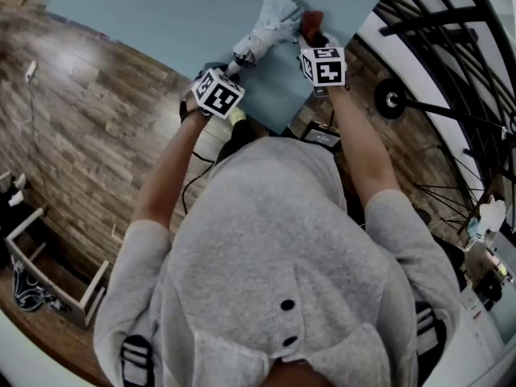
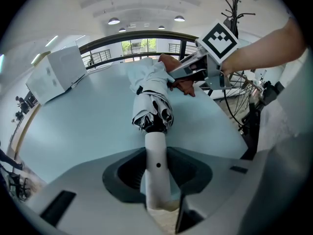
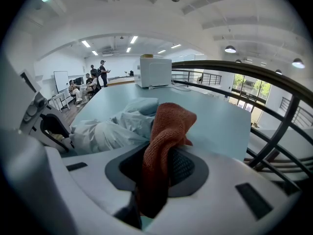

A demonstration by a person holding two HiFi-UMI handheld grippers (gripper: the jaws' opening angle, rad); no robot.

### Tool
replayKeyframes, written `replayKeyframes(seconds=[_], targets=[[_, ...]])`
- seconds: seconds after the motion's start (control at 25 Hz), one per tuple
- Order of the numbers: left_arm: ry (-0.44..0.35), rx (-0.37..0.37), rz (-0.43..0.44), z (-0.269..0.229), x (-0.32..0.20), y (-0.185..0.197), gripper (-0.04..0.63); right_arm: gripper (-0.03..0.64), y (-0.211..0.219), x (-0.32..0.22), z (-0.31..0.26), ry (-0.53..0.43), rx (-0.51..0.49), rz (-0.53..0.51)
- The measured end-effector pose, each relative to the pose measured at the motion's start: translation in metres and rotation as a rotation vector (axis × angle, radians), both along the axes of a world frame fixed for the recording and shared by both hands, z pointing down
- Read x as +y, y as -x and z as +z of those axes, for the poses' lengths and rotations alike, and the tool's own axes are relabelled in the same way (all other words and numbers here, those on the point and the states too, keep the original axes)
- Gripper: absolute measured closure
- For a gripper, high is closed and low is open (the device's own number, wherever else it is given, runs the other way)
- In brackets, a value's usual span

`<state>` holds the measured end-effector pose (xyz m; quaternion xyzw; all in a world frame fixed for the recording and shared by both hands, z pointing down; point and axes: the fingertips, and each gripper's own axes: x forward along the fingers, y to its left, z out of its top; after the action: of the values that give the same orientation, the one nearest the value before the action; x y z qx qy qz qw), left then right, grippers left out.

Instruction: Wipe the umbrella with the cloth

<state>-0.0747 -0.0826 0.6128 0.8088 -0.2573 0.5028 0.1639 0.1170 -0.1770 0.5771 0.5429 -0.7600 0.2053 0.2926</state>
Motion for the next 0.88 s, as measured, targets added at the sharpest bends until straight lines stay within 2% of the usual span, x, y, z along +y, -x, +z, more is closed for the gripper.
replayKeyframes(seconds=[0.48, 0.88], targets=[[-0.01, -0.009, 0.014, 0.001, -0.001, -0.005, 0.448, 0.509, 0.036, 0.028, 0.012, 0.046, -0.02, -0.153], [-0.013, -0.002, 0.008, 0.004, 0.003, -0.01, 0.445, 0.509, 0.092, 0.055, 0.019, 0.065, -0.063, -0.308]])
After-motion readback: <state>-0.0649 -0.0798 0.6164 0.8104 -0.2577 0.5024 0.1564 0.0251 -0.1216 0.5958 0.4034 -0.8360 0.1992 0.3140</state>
